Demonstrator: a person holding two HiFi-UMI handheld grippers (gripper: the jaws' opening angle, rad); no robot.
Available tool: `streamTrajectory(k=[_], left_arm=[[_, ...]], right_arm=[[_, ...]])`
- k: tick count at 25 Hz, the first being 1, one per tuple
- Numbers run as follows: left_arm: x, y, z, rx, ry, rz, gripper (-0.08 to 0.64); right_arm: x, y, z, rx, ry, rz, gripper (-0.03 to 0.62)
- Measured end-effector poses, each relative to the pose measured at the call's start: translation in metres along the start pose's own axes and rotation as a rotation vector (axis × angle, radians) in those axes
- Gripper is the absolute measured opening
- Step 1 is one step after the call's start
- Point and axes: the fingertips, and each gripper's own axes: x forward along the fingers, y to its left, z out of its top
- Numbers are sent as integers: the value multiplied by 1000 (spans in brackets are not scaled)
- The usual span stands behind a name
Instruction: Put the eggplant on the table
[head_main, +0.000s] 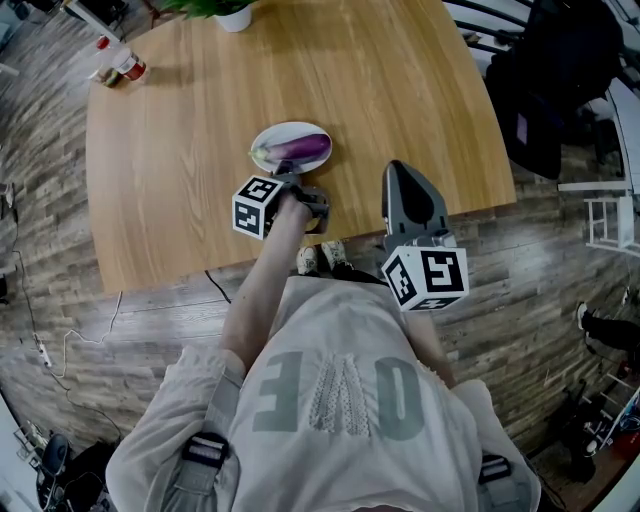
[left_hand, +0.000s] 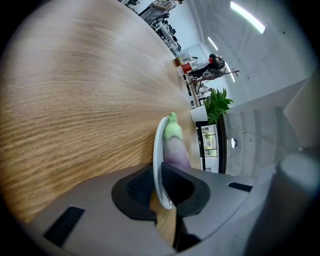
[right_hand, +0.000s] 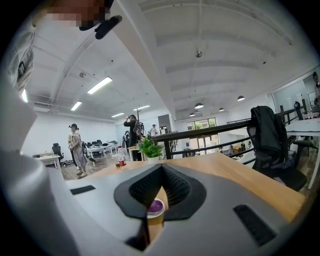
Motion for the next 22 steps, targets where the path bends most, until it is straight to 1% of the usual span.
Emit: streamTrajectory(k=[3,6,7,9,11,13,18,22], left_arm=[[-1,-3,-2,-12,-5,-13,42],[-2,-9,-2,-46,-15,-53,108],[-2,-10,-2,-58,-17,-54,134],[-4,-11,-3,-80,-20,-37,163],[-6,-10,-5,-100,-18,-28,172],[-7,-10,-7,-118,-13,-34,172],[-10,-8,-8,-138,-24,-45,175],[-16,-9,-7,-151,-40,-66,206]], right_arm=[[-1,1,0,-8,-1,4,18],[-2,0,2,-14,-2,3,17],[-2,0,2,-15,-3,2,18],[-3,-1,3,-15,-7,1,17],[-3,0,3,-15,-9,3,18],[-3,1,3,-16,-9,7,18],[-4,2,3,-14,-11,12,18],[-6,2,4,-13,-16,10,18]])
